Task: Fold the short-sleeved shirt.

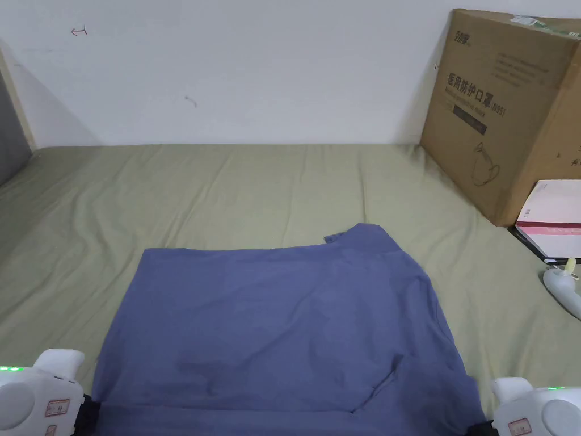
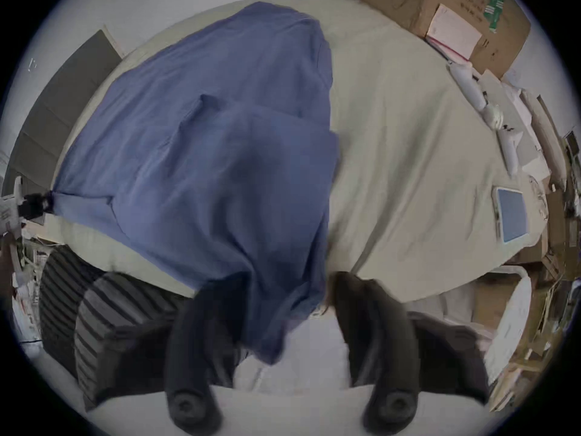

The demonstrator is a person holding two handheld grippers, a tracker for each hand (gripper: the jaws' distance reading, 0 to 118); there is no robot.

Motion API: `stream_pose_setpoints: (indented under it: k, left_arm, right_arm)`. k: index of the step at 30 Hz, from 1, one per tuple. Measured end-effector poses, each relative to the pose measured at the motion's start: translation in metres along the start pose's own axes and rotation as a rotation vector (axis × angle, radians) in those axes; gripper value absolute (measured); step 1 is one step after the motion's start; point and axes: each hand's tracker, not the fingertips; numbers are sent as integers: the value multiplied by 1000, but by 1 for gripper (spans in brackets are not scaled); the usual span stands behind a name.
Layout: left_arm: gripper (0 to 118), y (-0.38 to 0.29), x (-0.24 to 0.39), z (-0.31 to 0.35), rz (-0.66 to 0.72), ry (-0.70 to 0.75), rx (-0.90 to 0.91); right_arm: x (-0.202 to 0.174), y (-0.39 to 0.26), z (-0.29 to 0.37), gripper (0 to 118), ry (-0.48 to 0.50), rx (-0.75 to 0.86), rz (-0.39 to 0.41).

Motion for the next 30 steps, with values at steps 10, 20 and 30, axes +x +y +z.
stream_pose_setpoints:
  k: [10, 20, 30]
  left_arm:
    - [5, 6, -1, 18, 29, -42, -4]
    - [5, 89, -17, 31, 99, -102, 94]
    - [6, 189, -26, -59, 216, -106, 129]
  right_arm:
    - [5, 17, 42, 9, 118, 84, -32]
    - [-1, 108, 90, 9, 137, 240, -88]
    - [-6, 240, -6, 9, 33, 251, -198]
